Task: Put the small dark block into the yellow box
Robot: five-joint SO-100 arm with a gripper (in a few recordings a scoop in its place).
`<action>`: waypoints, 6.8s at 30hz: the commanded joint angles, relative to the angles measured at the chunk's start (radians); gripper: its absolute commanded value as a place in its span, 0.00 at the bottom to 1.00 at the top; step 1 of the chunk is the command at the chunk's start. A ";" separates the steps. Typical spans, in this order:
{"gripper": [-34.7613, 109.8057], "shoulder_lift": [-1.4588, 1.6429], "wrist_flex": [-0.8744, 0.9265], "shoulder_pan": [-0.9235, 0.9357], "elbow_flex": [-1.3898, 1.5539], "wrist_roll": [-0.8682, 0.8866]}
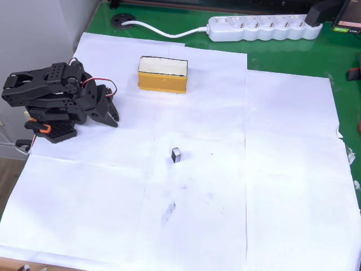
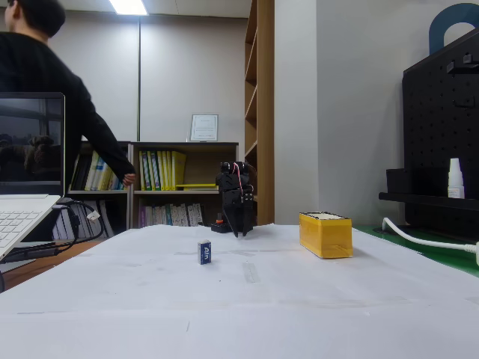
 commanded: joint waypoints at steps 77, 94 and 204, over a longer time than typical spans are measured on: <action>0.45 1.917 0.179 0.324 1.979 0.416; 0.43 2.120 0.213 0.423 2.256 -0.560; 0.24 2.166 0.043 0.307 2.057 -0.851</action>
